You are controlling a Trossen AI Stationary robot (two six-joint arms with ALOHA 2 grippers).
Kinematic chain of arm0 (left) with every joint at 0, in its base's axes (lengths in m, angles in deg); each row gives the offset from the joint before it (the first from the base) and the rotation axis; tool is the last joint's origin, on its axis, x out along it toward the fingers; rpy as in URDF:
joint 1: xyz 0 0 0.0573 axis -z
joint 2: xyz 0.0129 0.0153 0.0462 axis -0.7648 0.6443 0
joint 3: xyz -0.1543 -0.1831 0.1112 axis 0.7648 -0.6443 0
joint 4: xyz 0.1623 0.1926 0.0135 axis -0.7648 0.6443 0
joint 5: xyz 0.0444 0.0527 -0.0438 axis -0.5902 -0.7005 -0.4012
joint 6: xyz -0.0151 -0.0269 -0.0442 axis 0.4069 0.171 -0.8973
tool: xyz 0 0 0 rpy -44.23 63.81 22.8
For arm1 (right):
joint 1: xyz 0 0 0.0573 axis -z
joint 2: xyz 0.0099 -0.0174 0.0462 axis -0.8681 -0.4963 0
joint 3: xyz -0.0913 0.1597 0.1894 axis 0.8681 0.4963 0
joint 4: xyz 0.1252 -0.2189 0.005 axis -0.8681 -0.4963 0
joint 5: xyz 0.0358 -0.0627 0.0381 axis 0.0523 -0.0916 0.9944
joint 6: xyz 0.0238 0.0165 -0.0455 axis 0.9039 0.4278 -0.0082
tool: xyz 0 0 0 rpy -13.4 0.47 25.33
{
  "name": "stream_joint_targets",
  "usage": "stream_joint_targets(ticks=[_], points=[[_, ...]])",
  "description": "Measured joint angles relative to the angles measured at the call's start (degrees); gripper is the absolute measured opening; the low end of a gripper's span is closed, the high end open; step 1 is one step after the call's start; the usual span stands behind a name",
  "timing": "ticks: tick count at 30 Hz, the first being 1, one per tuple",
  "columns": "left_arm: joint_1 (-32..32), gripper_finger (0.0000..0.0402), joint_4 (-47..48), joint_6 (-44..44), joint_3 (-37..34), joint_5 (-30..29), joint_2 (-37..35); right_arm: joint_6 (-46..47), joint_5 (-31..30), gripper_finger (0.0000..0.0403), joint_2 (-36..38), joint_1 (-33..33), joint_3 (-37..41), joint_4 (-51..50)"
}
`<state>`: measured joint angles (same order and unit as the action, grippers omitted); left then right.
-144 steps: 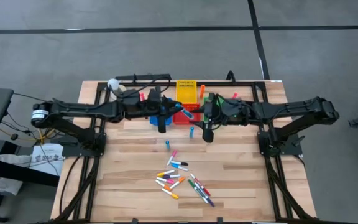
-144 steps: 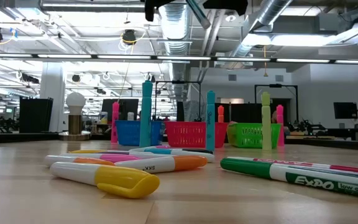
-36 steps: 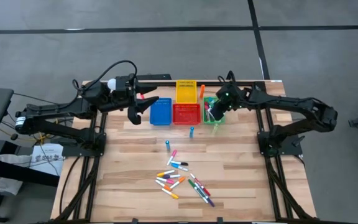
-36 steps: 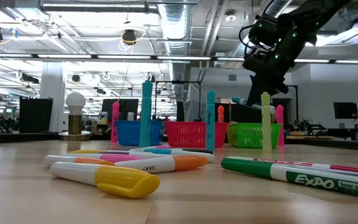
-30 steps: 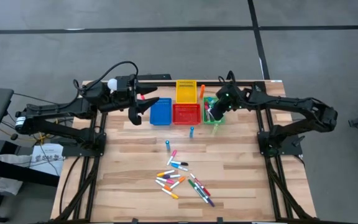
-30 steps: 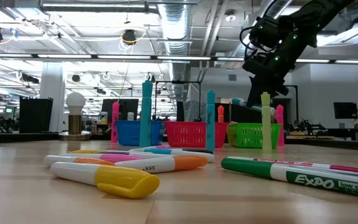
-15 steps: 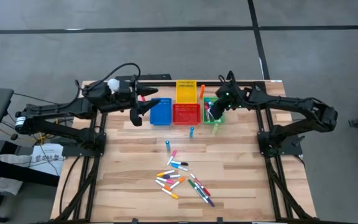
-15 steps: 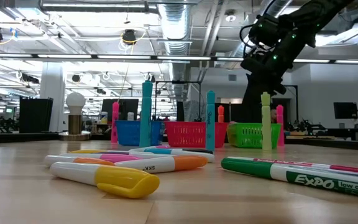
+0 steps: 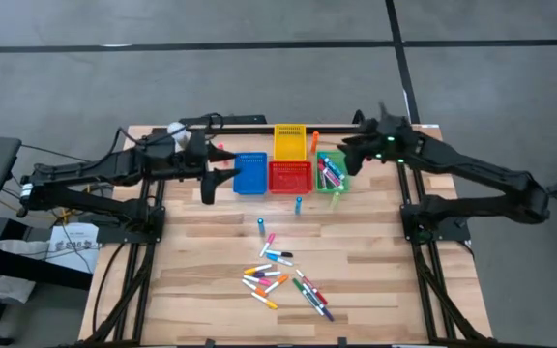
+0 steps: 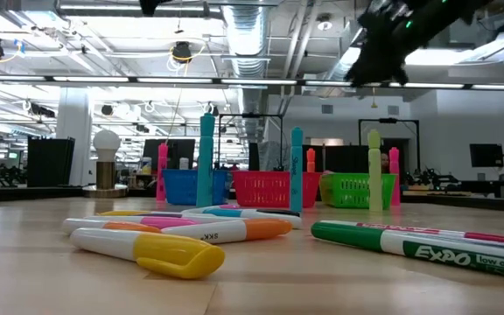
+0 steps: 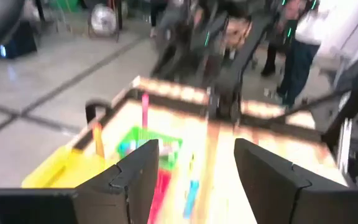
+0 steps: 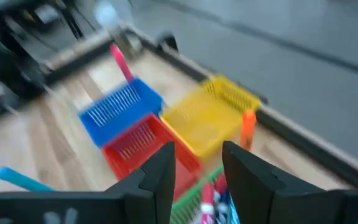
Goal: Pick & Place Markers
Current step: Put the left large light blue highlighter pen into the red bin
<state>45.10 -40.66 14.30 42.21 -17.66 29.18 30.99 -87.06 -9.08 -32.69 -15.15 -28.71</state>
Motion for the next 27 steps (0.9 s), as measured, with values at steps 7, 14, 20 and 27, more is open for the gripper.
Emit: stream_joint_targets(ticks=[7, 14, 20, 27], points=[[3.2, 0.021, 5.5, -2.5, 0.0, -0.9, -0.1, 0.5, -1.6, 0.0124, 9.1, -6.1, 0.0, 6.9], [5.7, 0.021, 5.6, -2.4, 0.0, -1.0, -0.1, 0.5, -10.4, 0.0125, 11.8, -15.9, 0.0, 9.4], [5.8, 0.021, 5.6, -0.9, 0.0, -1.4, -0.1, 0.5, -17.4, 0.0125, 11.7, -25.8, 0.0, 9.3], [5.8, 0.021, 6.0, -0.9, 0.0, -1.6, -0.1, 0.5, -29.9, 0.0125, 11.7, -37.4, 0.0, 9.3]])
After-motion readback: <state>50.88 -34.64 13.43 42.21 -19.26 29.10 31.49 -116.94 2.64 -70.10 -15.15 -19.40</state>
